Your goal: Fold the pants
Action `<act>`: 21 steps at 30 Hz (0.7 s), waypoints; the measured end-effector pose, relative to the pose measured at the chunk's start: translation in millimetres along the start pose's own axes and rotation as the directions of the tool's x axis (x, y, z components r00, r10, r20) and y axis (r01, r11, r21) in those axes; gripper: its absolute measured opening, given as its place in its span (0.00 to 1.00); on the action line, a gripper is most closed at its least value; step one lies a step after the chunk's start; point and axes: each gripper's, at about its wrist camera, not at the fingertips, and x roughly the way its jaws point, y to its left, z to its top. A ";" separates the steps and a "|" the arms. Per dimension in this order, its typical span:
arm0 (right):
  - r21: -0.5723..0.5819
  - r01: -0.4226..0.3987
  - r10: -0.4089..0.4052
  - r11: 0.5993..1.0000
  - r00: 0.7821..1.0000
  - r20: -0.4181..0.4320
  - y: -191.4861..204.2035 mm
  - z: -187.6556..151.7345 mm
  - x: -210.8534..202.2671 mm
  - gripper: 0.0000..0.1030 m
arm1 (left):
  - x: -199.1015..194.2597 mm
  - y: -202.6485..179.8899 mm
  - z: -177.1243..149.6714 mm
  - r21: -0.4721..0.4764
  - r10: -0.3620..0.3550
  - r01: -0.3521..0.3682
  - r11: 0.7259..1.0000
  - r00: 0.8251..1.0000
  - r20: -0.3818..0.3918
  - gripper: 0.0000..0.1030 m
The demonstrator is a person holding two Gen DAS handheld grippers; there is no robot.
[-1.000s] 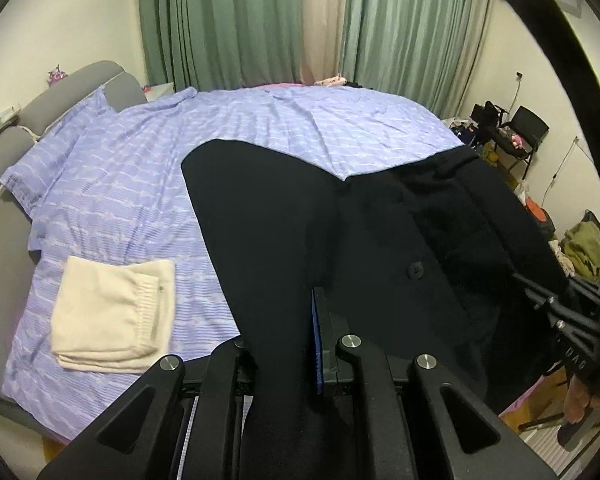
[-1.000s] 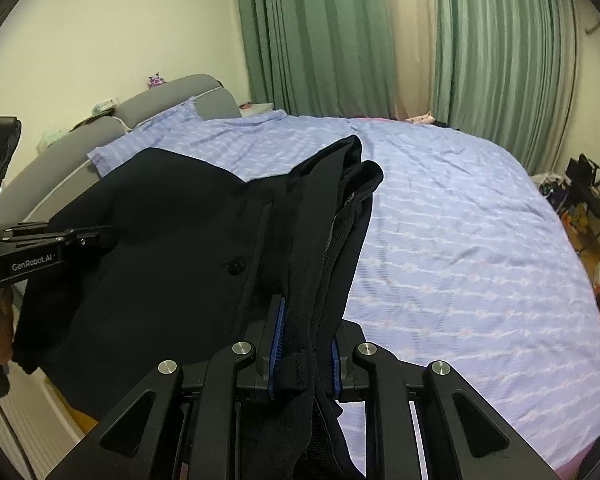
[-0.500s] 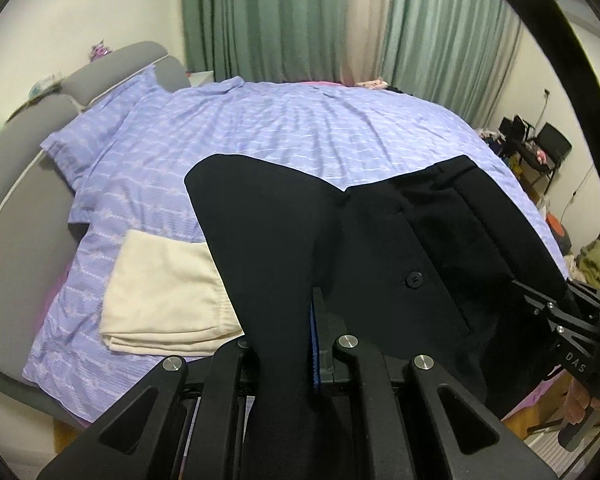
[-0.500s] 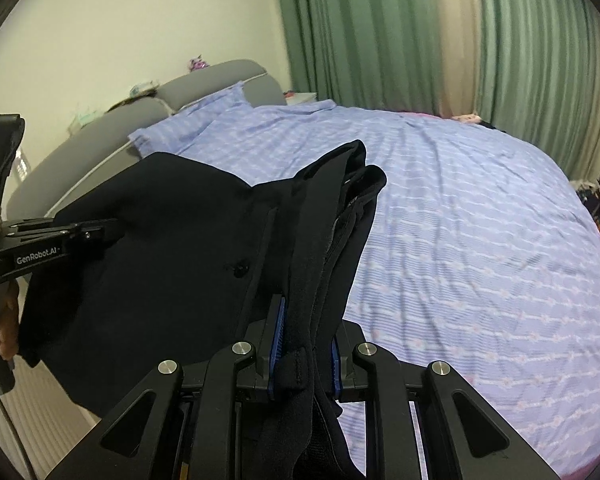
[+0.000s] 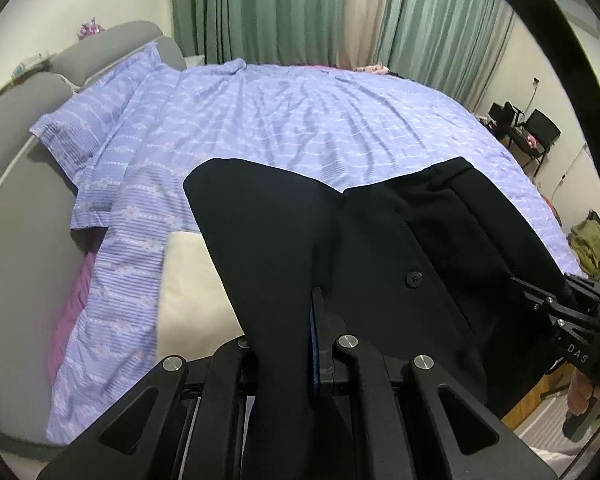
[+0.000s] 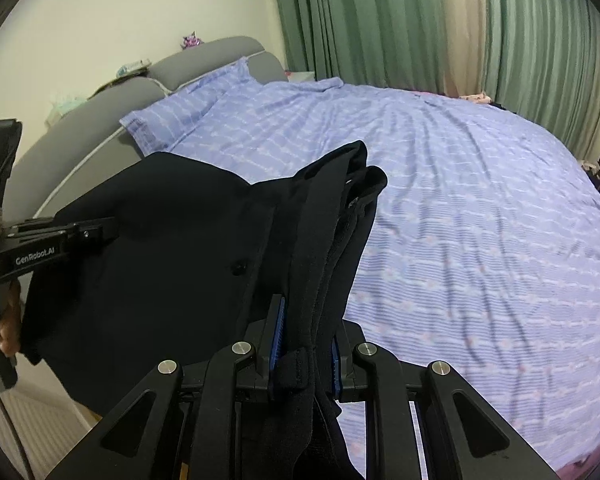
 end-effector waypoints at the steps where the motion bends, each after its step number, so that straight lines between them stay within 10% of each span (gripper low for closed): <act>1: -0.005 0.005 -0.005 1.000 1.000 -0.011 9.7 3.4 11.3 0.18 | 7.0 12.9 0.7 0.005 -0.004 0.004 1.000 1.000 -0.007 0.10; 21: 0.011 0.048 -0.043 0.999 0.961 -0.274 56.1 16.8 210.7 0.20 | 168.2 130.8 1.8 0.029 0.000 0.005 1.000 0.990 -0.145 0.15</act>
